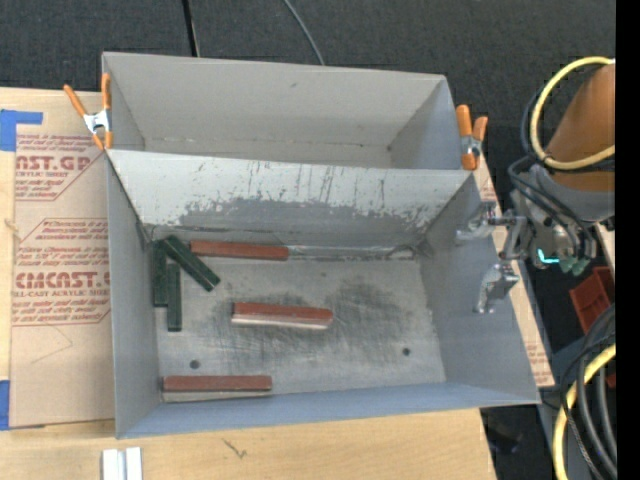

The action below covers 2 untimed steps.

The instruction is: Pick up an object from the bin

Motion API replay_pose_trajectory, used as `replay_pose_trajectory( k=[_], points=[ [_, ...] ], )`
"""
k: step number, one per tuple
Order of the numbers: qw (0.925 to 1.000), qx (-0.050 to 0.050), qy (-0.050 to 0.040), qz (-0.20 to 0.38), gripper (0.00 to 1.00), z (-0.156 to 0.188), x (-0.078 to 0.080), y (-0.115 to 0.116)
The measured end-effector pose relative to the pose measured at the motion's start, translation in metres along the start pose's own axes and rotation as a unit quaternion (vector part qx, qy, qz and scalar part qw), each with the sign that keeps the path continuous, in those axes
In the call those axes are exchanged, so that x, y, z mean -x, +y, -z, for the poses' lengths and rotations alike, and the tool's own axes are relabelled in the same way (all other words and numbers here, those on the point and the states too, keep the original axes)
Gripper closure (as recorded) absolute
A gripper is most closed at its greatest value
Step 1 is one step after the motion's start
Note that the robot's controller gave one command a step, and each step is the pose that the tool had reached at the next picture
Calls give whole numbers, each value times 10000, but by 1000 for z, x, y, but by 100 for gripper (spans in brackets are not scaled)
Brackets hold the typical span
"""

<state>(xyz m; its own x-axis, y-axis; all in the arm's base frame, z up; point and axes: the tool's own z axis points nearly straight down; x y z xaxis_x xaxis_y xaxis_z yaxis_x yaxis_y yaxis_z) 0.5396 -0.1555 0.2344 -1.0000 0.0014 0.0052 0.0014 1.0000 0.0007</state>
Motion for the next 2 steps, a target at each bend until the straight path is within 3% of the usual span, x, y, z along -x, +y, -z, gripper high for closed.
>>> replay_pose_trajectory(
  k=[1, 2],
  points=[
    [10000, -8, -38, 8, 0, 4, 2, 1],
    [10000, -19, -79, -5, 0, -45, 31, 27]
  ],
)
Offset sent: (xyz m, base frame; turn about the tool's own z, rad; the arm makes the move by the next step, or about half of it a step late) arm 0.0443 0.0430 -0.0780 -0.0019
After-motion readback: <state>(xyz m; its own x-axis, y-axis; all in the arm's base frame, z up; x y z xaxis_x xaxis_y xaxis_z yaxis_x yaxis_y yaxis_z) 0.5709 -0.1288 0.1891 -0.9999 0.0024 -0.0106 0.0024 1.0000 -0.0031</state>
